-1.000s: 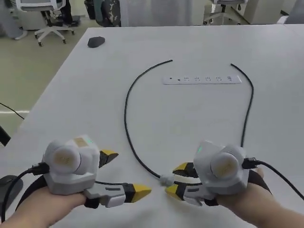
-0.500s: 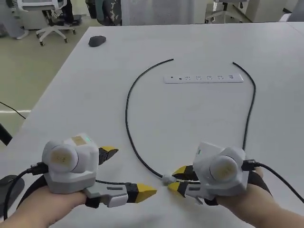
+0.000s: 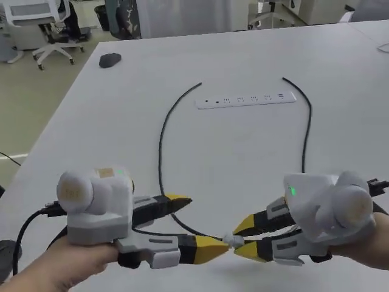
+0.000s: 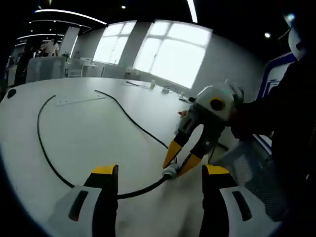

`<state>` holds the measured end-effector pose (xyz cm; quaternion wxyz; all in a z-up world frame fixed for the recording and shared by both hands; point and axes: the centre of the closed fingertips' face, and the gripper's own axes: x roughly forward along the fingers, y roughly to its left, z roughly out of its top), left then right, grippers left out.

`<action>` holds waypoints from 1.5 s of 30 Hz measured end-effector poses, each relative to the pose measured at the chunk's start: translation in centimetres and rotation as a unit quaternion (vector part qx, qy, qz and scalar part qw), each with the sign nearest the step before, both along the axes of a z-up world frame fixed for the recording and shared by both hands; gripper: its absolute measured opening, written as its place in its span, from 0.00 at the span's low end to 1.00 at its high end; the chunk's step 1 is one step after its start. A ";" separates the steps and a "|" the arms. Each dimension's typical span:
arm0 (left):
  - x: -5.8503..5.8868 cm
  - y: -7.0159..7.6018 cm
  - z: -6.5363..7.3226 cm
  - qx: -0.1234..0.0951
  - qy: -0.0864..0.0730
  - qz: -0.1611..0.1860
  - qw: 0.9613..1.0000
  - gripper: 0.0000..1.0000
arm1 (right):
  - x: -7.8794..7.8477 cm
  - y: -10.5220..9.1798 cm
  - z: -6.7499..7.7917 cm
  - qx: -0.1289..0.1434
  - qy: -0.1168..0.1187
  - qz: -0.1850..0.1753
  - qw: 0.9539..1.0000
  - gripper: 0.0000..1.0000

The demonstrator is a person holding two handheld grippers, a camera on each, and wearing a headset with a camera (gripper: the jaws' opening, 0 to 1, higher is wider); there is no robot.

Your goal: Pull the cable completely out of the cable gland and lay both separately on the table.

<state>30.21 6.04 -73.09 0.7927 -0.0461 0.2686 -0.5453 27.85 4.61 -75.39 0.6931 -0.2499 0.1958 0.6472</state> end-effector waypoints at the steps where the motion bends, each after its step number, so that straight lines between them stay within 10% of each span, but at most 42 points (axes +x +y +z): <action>1: -0.6 -0.6 -0.2 0.003 0.007 -0.016 1.000 0.66 | -0.3 -0.1 0.8 0.006 -0.009 0.001 1.000 0.08; 7: -2.6 -3.4 0.7 -0.031 0.037 -0.063 0.997 0.42 | -1.3 -0.8 2.3 0.005 -0.038 0.019 0.999 0.08; 11: -3.1 -3.4 0.4 -0.012 0.040 -0.078 0.996 0.24 | -1.7 -1.0 2.5 0.007 -0.048 0.028 0.998 0.08; 24: -3.7 -3.6 0.8 -0.017 0.055 -0.078 0.995 0.16 | -2.3 -1.5 2.9 0.009 -0.067 0.040 0.997 0.08; 31: -4.1 -4.2 1.2 -0.019 0.038 -0.085 0.995 0.16 | -2.4 -1.9 3.2 0.016 -0.056 0.037 0.998 0.08; 35: -4.4 -4.4 1.2 -0.001 -0.001 -0.107 0.994 0.15 | -2.6 -2.0 3.1 0.013 -0.027 0.031 0.999 0.09; 37: -4.6 -4.4 1.3 0.008 -0.017 -0.118 0.993 0.15 | -2.9 -2.1 3.2 0.026 0.056 -0.004 0.998 0.10; 39: -4.8 -4.3 1.3 0.018 -0.029 -0.129 0.991 0.15 | -2.4 -2.2 3.7 0.046 0.090 -0.015 0.995 0.17; 45: -4.5 -4.5 1.9 0.024 -0.085 -0.139 0.986 0.15 | -2.4 -2.5 5.1 0.084 0.213 -0.043 0.972 0.26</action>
